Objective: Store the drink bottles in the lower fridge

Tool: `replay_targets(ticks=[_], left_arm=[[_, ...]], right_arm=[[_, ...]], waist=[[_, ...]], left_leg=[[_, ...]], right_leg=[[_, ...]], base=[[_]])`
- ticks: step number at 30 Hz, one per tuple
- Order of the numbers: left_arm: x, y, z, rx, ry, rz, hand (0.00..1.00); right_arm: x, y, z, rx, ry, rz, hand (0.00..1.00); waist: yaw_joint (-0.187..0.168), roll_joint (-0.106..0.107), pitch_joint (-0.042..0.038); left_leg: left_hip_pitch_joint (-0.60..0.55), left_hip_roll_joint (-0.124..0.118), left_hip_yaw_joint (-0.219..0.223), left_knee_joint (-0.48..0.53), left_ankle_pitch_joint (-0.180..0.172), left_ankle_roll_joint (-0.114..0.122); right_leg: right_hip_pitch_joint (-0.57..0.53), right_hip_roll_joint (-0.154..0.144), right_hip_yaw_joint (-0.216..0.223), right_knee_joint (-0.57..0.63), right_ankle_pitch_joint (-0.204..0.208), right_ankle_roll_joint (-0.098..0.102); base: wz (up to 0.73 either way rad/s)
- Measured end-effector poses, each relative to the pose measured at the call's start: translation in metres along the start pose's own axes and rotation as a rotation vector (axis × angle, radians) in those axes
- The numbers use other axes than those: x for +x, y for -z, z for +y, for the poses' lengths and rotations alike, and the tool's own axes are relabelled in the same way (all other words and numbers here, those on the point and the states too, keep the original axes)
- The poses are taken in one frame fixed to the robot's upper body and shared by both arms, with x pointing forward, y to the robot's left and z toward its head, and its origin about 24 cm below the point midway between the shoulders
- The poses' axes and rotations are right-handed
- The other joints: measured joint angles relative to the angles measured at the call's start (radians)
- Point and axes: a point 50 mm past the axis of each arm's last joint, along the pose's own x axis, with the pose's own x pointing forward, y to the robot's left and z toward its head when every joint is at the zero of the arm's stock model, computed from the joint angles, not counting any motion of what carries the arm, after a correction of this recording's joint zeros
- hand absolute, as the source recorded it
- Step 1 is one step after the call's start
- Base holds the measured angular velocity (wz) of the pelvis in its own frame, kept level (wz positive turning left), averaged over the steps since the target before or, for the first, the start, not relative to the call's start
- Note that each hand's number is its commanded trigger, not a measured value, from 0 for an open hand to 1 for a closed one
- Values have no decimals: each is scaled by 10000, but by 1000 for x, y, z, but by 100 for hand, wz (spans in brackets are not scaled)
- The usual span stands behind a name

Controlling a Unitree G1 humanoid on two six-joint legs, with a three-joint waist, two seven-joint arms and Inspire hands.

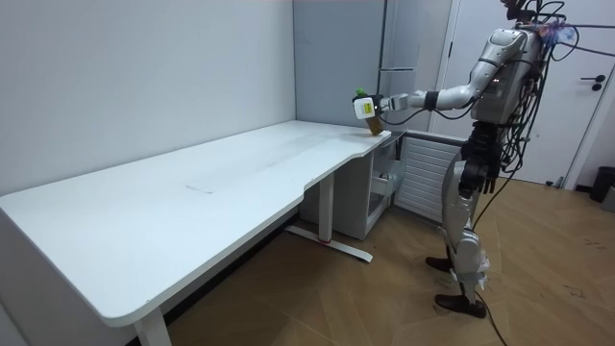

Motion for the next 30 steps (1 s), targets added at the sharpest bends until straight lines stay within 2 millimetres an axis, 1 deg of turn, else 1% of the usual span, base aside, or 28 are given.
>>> replay_targets(ticks=[10,13,17,20,25,28,30], left_arm=[[0,4,0,514,-55,320,100],[0,4,0,513,-73,357,100],[0,4,0,514,-89,352,100],[1,2,-1,597,-118,310,100],[4,-14,-10,1069,-183,-318,100],[2,-26,-15,1132,-2,-820,100],[-1,-38,-22,1197,180,-1394,100]], right_arm=[[0,0,0,153,-180,5,0],[0,0,0,161,-199,-6,0],[0,-2,0,161,-205,-45,0],[0,-7,0,163,-210,-178,0],[-1,-29,1,161,-278,-743,0],[-2,-39,0,319,-261,-1075,0],[-3,-43,1,397,-190,-1281,0]], waist=[[-9,-1,-1],[-6,-35,-2],[-7,-139,-26],[3,-164,-17],[29,-146,-26],[109,-110,-43],[234,-61,-60]], left_leg=[[-15,6,40,0,0,0],[-10,6,40,1,0,0],[-7,6,39,2,0,0],[-54,4,36,5,0,0],[-224,9,36,25,1,0],[-223,14,29,34,1,0],[-233,44,-6,36,1,0]], right_leg=[[-46,22,77,-2,0,-1],[-46,22,82,1,0,-1],[-41,22,83,-6,0,-1],[-73,16,82,-14,1,0],[-242,27,91,7,25,-9],[-242,32,78,-16,32,-20],[-178,48,30,-185,110,-39]], base=[[-2],[0],[0],[0],[0],[0],[0]])
